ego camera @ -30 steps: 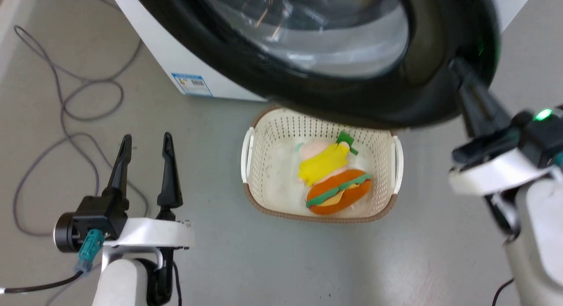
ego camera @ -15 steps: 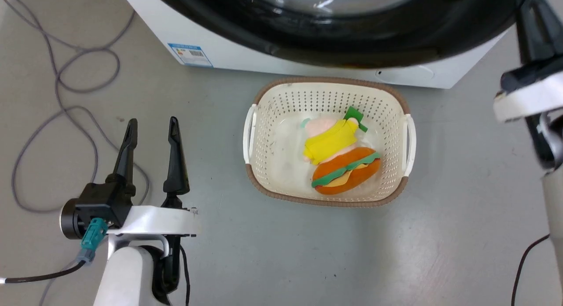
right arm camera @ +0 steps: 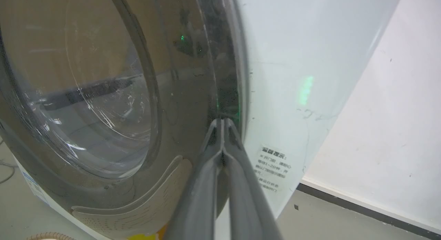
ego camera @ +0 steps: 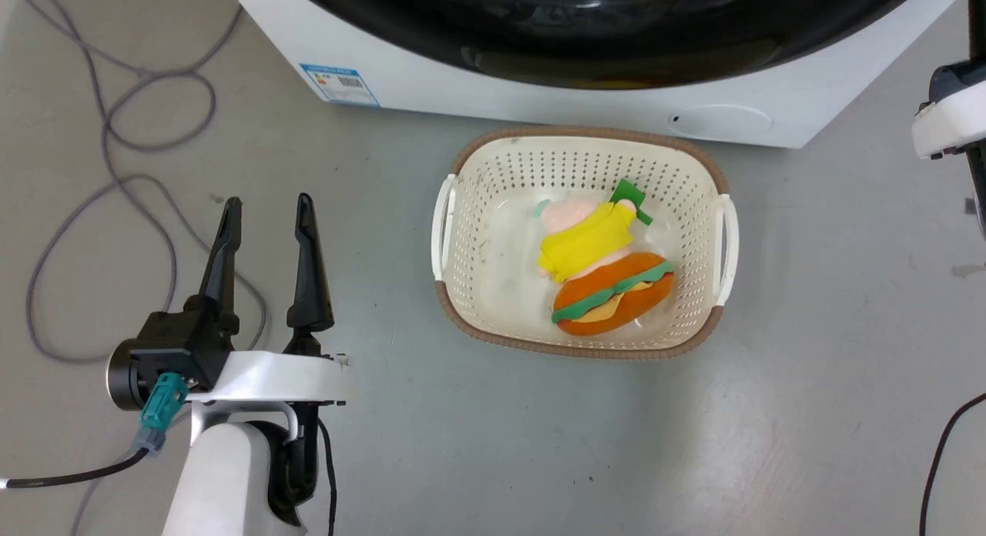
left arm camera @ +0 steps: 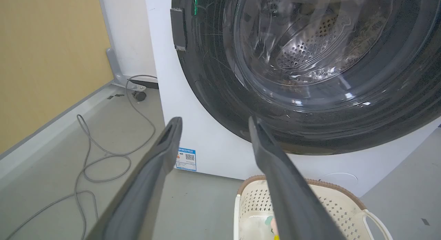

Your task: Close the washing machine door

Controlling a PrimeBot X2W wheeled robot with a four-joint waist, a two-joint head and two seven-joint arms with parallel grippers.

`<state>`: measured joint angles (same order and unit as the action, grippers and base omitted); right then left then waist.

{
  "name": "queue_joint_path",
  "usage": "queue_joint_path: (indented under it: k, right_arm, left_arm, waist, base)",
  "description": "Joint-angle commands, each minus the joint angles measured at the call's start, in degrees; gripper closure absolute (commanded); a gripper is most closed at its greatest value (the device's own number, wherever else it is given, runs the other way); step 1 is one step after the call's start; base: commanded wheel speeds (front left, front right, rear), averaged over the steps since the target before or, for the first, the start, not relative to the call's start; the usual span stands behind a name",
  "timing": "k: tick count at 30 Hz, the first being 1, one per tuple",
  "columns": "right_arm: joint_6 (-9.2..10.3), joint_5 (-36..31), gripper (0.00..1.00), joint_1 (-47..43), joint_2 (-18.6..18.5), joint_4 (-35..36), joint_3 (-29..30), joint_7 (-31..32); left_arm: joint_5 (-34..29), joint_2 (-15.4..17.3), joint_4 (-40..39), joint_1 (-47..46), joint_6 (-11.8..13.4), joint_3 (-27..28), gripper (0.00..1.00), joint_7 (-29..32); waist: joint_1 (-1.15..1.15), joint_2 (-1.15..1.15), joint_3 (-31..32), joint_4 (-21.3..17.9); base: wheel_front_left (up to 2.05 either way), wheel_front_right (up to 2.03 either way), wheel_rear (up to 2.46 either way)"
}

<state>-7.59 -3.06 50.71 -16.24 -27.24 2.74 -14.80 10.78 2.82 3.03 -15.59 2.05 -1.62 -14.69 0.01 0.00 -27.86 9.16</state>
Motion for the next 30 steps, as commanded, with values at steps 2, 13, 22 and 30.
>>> queue_joint_path:
  k: [2, 13, 22, 30]
  right_arm:
    - [0.10, -0.2, 1.00, -0.8, 0.2, 1.1, 0.3, -0.2]
    - [0.10, -0.5, 0.00, -13.9, 3.7, 10.5, 4.9, -0.2]
    - [0.10, -2.7, 0.00, -25.9, 8.8, 20.3, 5.0, -0.2]
    - [0.10, -1.5, 0.00, -38.9, 12.7, 25.0, 5.5, -0.2]
  left_arm:
    - [0.3, 0.1, 0.3, -0.3, 0.3, 0.2, 0.00, -0.3]
    - [-1.7, 0.1, 1.6, 3.7, -0.1, 2.7, 0.00, -0.3]
    - [-3.4, 0.1, 2.5, 7.6, 0.5, 3.6, 0.00, -0.3]
    - [-4.4, 0.1, 2.8, 12.1, 1.0, 3.4, 0.00, -0.3]
  waist:
    - [-0.01, 0.00, 1.2, -0.4]
    - [-0.01, 0.00, 10.4, -3.1]
    - [-0.01, 0.00, 16.8, -5.6]
    - [-0.01, 0.00, 22.4, -7.0]
  base:
    - [0.00, 0.00, 0.00]
    - [0.00, 0.00, 0.00]
    - [0.00, 0.00, 0.00]
    - [0.00, 0.00, 0.00]
